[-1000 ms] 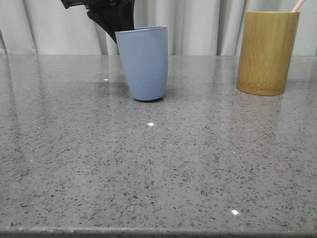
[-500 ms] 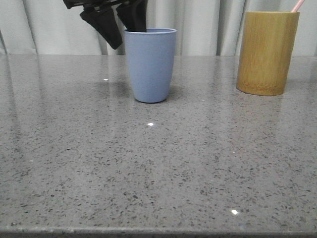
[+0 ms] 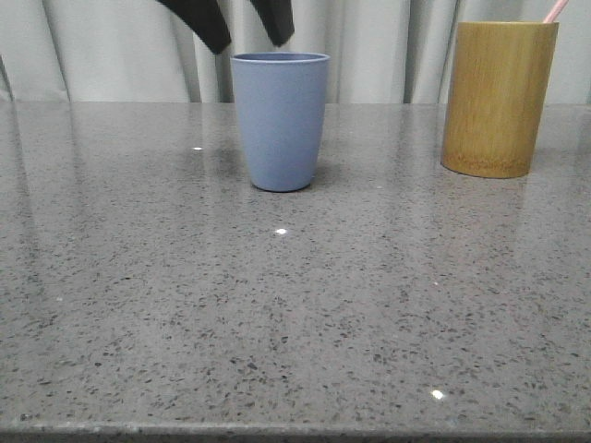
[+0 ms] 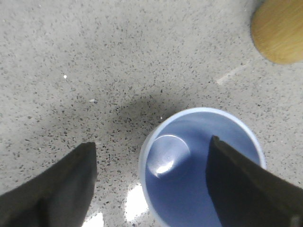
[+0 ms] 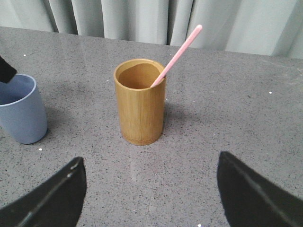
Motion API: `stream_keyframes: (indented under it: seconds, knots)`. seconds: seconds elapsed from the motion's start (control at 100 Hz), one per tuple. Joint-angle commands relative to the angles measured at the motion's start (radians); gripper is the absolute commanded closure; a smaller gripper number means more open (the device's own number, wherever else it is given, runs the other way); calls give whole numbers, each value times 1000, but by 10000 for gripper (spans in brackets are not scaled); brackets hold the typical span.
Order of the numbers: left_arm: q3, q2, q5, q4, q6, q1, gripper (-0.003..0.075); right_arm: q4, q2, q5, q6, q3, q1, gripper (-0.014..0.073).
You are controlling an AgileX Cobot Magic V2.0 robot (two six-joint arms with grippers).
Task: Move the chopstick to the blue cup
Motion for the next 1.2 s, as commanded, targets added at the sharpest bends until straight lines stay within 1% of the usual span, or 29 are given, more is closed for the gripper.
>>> stream_keyframes:
  seconds: [0.0,0.16,0.34,0.52,0.71,0.92,0.98,1.19]
  knots:
    - [-43,-92,-18,0,-7,-11,245,1,13,-78,-2,-26,-7,23]
    - [-43,-146,3,42,-16,-7,245,1,13,-78,-2,-26,-7,23]
    - [-39,-213,-23,67,-30,-7,246,1,13,-78,-2,-26,-7,23]
    - [37,-289,-47,198,-77,-5,246,0,13,-78,-2,-26,-7,23]
    - [207,-398,-124,212,-92,59,246,1,13,-81,-2,-26,-7,23]
    - [463,-563,-224,185,-87,165,246,1,13,-81,-2,-26,-7,23]
    - [554,-619,-252,185,-82,190,246,1,13,-81,-2,-26,-7,23]
    - [799,-803,-322,185,-71,262,246,1,13,-81,-2,-26,-7,23]
